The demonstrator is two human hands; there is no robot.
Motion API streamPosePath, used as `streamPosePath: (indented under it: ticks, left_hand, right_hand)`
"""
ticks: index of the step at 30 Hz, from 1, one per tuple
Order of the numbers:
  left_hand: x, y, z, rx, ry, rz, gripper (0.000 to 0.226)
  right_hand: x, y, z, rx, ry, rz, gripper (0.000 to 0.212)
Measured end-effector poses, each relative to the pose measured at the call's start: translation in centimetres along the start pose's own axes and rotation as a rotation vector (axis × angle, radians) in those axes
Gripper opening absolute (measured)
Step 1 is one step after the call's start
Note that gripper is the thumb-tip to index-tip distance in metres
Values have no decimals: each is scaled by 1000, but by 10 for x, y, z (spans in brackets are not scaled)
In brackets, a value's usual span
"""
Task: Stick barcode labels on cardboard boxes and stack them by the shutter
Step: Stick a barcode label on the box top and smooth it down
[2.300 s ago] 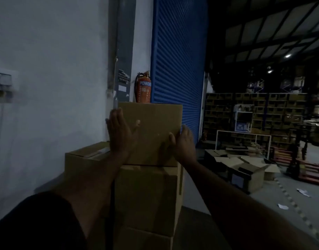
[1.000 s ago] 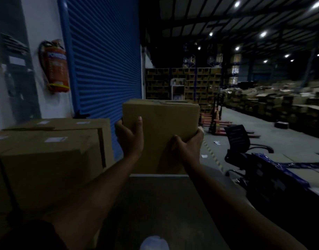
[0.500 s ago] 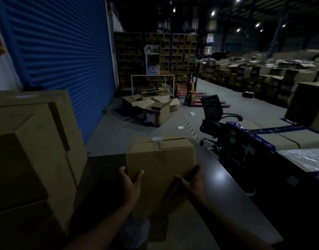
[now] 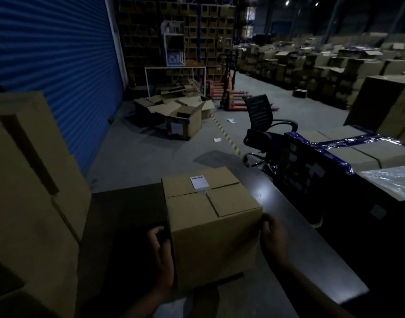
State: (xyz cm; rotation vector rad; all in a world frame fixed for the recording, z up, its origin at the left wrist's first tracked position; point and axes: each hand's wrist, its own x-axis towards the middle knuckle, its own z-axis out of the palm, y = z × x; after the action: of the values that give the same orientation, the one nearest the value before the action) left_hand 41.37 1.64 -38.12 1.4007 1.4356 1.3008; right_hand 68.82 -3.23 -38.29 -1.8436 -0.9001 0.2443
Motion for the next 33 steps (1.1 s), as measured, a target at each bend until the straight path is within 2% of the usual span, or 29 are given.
streamPosePath:
  ticks: [4, 7, 9, 11, 13, 14, 16, 19, 21, 24, 26, 29, 33]
  left_hand:
    - [21, 17, 3, -138, -19, -43, 66]
    - [42, 26, 6, -93, -95, -109, 59]
    - [55, 28, 10, -23, -159, -174, 62]
    - [63, 27, 16, 24, -207, -222, 68]
    - [60, 25, 23, 32, -210, -214, 64]
    - [55, 24, 28, 34, -202, -204, 61]
    - [42, 26, 39, 58, -191, -199, 58]
    - [34, 33, 50, 88, -191, -171, 65]
    - [46, 39, 57, 149, -142, -127, 71]
    - [77, 53, 61, 320, -22, -18, 78]
    - [102, 60, 67, 474, 22, 103, 78]
    - [139, 67, 85, 569, -77, 178, 88]
    - [168, 57, 101, 715, -232, 42, 101]
  right_hand:
    - [-3, -43, -3, 398, -29, 146, 34]
    - [6, -51, 3, 518, -130, 190, 33]
    - [17, -52, 12, 343, -192, 124, 24]
    - [30, -49, 19, 22, -196, -53, 23]
    - [46, -48, 24, -270, -201, -264, 23]
    - [56, -47, 26, -368, -223, -349, 22]
    - [77, -45, 27, -485, -286, -400, 25]
    - [103, -53, 32, -542, -337, -392, 26]
    - [111, -60, 39, -513, -305, -440, 23]
    - [109, -69, 54, -442, -292, -497, 47]
    - [108, -71, 68, -403, -337, -508, 44]
    - [114, -72, 83, -453, -374, -557, 29]
    - [114, -74, 90, -486, -422, -575, 27]
